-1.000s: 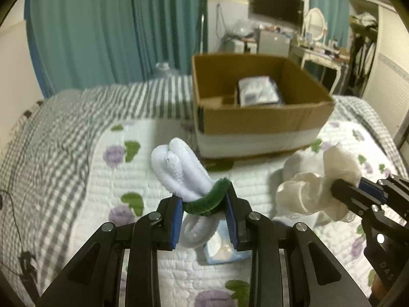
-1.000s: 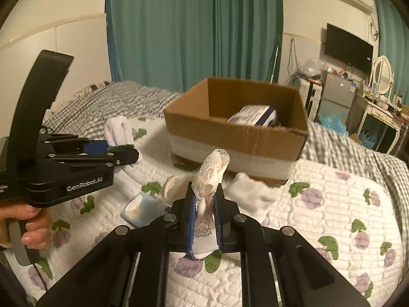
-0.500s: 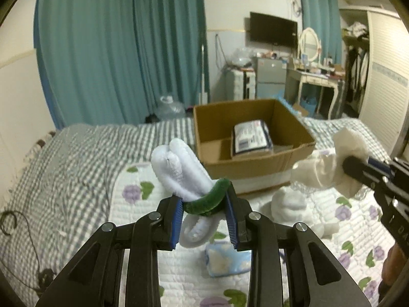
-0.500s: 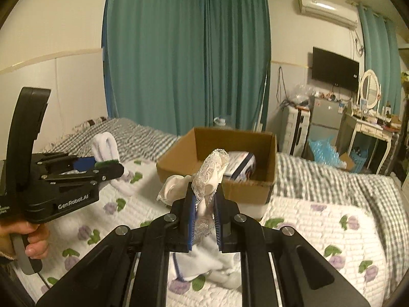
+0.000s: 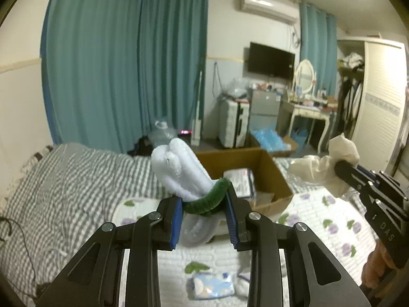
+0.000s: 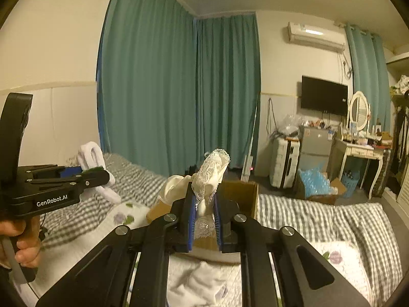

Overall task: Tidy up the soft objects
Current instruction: 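Lift both socks and carry them over the cardboard box, then open both tools to drop the socks into the box, then withdraw both open tools from the box, then move the left tool to the blue tissue pack while the right tool approaches the white sock, then close the left tool on the blue tissue pack while the right tool grasps the white sock, then lift the tissue pack and white sock and carry both over the box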

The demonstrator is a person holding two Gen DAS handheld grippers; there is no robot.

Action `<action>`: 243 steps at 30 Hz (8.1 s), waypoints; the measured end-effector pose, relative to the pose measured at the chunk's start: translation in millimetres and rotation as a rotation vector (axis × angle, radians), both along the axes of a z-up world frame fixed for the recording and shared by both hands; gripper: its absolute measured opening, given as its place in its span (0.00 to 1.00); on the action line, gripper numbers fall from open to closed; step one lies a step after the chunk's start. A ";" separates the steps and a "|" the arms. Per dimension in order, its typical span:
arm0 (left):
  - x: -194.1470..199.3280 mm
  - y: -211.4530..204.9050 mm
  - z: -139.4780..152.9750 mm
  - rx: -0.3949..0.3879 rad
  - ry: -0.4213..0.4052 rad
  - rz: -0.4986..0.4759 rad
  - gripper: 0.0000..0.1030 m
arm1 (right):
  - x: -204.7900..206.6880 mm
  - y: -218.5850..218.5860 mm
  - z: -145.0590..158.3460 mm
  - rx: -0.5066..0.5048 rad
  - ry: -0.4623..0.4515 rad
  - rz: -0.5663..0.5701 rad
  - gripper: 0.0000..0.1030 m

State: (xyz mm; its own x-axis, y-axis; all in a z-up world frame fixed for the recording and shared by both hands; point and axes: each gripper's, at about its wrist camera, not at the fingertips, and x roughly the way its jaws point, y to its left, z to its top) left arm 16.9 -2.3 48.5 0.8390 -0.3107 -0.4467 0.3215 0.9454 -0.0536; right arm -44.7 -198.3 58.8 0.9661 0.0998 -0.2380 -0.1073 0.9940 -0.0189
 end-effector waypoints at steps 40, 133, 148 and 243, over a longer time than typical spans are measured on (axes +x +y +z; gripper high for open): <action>143.3 -77.6 -44.1 0.047 0.059 0.007 0.28 | 164.5 -19.1 -59.1 -0.067 0.202 0.034 0.12; 50.8 0.1 -55.3 -0.032 0.098 0.135 1.00 | 52.5 -12.3 -27.9 -0.047 0.104 -0.045 1.00; 59.5 -21.3 -127.2 0.104 0.278 0.079 1.00 | 78.1 -14.8 -106.0 -0.054 0.264 -0.020 1.00; 36.0 7.5 -46.0 0.023 0.134 -0.017 0.52 | 44.5 -5.6 -43.6 -0.099 0.139 -0.036 0.40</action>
